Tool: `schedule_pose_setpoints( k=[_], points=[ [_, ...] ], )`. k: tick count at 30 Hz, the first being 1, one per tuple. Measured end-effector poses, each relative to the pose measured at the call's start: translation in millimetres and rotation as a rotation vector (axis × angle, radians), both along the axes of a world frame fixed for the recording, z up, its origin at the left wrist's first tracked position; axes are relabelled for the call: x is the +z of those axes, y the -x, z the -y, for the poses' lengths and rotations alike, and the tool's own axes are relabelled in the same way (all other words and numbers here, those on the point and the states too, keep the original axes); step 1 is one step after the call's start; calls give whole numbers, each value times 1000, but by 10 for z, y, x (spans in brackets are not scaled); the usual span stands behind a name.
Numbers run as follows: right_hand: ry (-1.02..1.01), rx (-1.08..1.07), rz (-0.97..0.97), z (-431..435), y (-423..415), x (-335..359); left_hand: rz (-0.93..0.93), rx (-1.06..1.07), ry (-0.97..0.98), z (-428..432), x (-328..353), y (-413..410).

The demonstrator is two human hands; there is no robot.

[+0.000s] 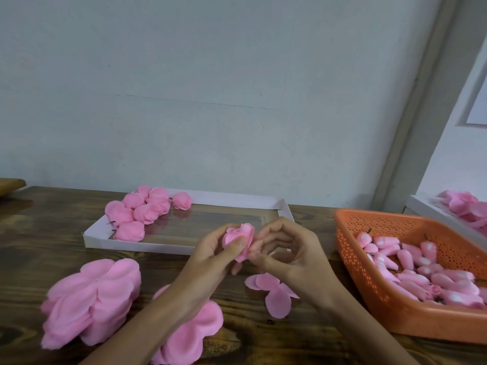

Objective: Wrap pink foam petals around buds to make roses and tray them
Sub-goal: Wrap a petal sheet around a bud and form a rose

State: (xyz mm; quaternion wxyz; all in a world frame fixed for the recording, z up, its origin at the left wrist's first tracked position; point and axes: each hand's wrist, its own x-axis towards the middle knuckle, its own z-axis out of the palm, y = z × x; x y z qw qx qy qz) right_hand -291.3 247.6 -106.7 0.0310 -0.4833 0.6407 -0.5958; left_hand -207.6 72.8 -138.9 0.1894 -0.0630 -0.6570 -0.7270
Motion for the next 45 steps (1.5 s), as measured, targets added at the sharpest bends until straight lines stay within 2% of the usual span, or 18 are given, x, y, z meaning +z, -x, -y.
schedule_pose_setpoints(
  k=[5,9,13,21,25,27,30,34,38,45],
  points=[
    [-33,69,34,-4,-14,-7,69,18,-1,-57,-10,-23],
    [-58,100,24,9,-24,-32,60,-75,-99,-71,42,-37],
    [-10,123,99,1,-13,-29,28,-96,-57,-28,74,-62],
    [-105,-32,-169,3,-45,-32,66,94,155,-116,59,-56],
    [-113,-69,-238,15,-97,-31,97,158,170,-104,72,-38],
    [-95,-68,-253,13,-110,-31,124,123,134,-96,93,-40],
    [-67,-76,-155,15,-105,-30,140,96,108,-84,89,-44],
    [-42,-108,-34,29,-85,2,127,135,180,-68,44,-18],
    [-78,-89,-20,11,-73,21,82,170,242,-77,33,2],
    [-107,-115,-2,76,-127,-34,58,131,236,-73,26,14]
  ],
)
